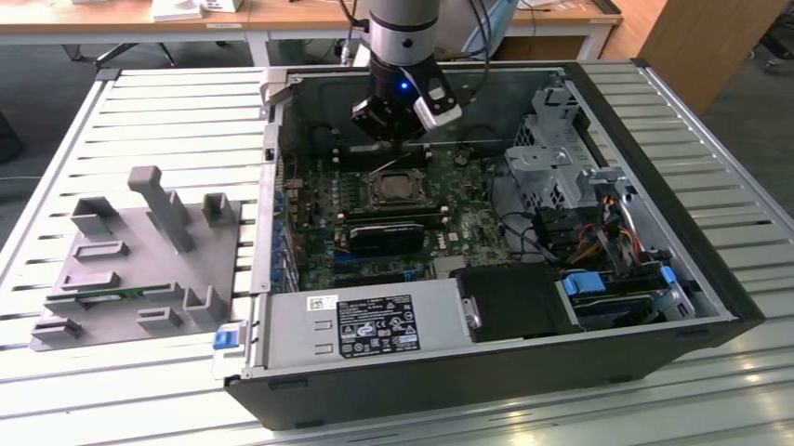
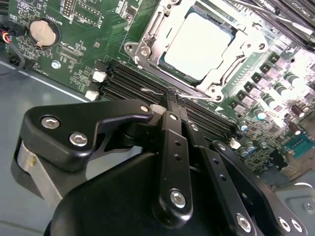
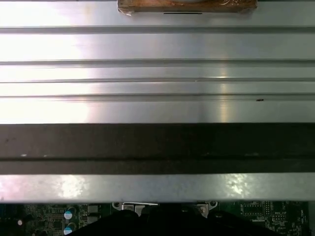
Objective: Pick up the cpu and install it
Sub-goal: 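Install the first cpu locking lever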
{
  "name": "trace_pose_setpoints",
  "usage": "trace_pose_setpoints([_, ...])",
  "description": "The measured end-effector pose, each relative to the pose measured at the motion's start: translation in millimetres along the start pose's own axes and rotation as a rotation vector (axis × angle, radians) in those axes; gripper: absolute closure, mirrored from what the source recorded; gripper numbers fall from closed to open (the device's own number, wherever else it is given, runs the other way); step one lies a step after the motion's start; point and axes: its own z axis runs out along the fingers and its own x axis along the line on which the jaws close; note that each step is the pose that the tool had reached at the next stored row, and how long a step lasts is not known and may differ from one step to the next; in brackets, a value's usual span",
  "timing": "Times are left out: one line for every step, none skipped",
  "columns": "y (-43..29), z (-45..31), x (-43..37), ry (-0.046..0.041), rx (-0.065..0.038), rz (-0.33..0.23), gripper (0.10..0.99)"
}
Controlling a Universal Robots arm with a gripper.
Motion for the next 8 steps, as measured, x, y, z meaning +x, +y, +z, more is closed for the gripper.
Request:
trace_pose_setpoints([0.2,0.4,-0.6,0.0001,0.000,0.000,0.980])
trace_pose_setpoints([0.4,0.8,-1.0,0.0002,0.000,0.000,0.980])
trace_pose_setpoints([0.6,1.2,-1.2,0.0002,0.000,0.000,0.980])
trace_pose_setpoints([0.8,1.7,-1.5,0.0003,0.000,0.000,0.980])
trace_pose_setpoints([0.9,2.1,-1.8,0.0004,0.000,0.000,0.980])
trace_pose_setpoints([1.1,2.7,-2.2,0.0005,0.000,0.000,0.980])
trace_pose_setpoints([1.2,3.2,-2.9,0.0008,0.000,0.000,0.980])
trace_pose_setpoints([1.3,3.8,-3.6,0.0014,0.000,0.000,0.980])
